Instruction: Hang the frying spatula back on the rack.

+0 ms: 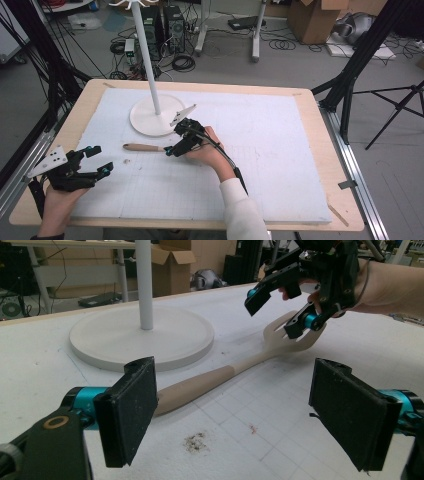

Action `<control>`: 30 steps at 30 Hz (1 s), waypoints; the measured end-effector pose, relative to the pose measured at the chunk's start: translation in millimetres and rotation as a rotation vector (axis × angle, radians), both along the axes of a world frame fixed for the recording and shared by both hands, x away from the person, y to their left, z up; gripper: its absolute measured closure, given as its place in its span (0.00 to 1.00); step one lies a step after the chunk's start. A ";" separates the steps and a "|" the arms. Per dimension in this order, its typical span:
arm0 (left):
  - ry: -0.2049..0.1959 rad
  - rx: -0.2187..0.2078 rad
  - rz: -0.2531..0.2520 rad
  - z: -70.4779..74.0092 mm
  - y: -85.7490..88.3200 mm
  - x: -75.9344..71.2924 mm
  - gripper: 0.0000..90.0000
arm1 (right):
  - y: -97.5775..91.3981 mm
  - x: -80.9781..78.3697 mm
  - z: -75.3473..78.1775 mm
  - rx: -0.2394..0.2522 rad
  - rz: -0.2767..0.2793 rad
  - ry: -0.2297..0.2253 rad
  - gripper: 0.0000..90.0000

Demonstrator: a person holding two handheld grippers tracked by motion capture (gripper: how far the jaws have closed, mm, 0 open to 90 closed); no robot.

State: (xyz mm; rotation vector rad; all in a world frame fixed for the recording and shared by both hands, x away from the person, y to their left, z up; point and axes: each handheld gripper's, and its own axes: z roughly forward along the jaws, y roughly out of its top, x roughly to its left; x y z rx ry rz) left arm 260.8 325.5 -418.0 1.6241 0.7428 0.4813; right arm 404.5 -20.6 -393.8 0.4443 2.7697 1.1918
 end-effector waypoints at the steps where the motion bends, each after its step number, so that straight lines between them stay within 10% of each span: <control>1: 0.001 0.001 -0.001 -0.1 -0.1 -0.1 0.22 | 2.2 1.0 -1.6 -0.027 0.000 0.006 0.25; 14: 0.006 0.006 -0.007 -1.1 -1.2 -1.4 0.22 | 30.0 3.3 -14.6 -0.212 0.035 -0.021 0.47; 30: 0.018 0.017 -0.020 -3.8 -3.3 -0.4 0.22 | 39.2 13.1 -19.3 -0.264 0.092 0.068 0.62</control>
